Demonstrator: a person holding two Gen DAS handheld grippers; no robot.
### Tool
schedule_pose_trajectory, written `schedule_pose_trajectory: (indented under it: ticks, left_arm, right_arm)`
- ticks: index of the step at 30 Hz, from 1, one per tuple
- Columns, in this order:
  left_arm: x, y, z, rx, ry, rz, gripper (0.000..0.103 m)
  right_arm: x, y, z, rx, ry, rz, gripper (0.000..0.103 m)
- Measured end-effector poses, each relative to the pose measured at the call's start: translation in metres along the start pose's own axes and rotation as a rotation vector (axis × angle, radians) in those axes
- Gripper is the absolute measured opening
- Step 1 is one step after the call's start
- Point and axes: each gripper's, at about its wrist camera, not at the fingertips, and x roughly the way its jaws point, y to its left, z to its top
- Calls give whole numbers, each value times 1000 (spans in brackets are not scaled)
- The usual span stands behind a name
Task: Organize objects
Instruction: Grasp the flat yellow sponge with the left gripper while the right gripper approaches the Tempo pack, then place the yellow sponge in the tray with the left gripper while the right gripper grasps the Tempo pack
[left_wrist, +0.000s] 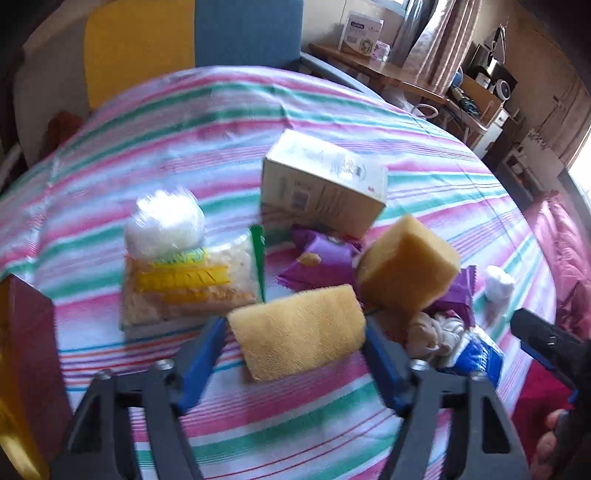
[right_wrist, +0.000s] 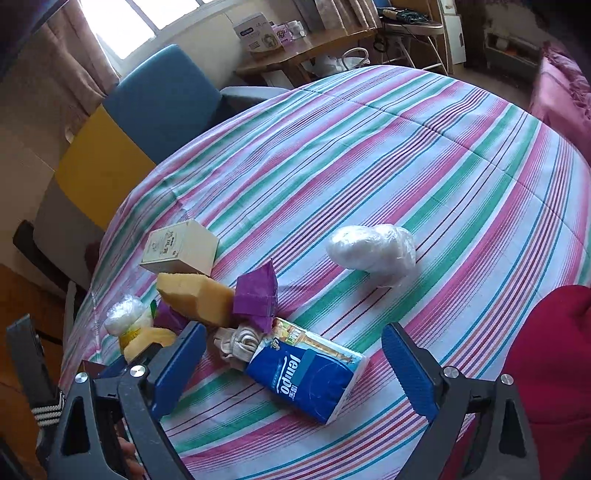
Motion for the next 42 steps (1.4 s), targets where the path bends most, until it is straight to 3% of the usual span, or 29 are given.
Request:
schedule_pose_trajectory:
  ticks: [2, 6, 9, 19, 26, 30, 33, 36, 42]
  left_arm:
    - [-5, 0, -6, 13, -11, -16, 62]
    - [-25, -3, -22, 64, -36, -37, 59]
    - [-40, 2, -34, 68, -46, -53, 59]
    - [-97, 27, -69, 50, -93, -69, 59]
    - [-141, 52, -96, 30, -152, -56, 59]
    - [-167, 82, -115, -9, -183, -37, 59]
    - [-186, 112, -133, -63, -203, -16, 59]
    - [-205, 152, -156, -132, -219, 36, 59]
    - [-227, 235, -200, -296, -203, 157, 59]
  right_arm:
    - [11, 6, -1, -50, 37, -35, 100]
    - [36, 22, -12, -170, 141, -119, 100]
    - [46, 26, -20, -215, 197, -122, 99]
    - [52, 30, -35, -317, 204, -237, 80]
    - [54, 24, -39, -310, 200, -262, 82]
    - [52, 20, -41, -309, 190, -270, 82]
    - [51, 23, -46, -354, 182, -287, 71]
    - [50, 32, -41, -393, 173, -301, 65]
    - [50, 32, -40, -407, 171, -312, 64]
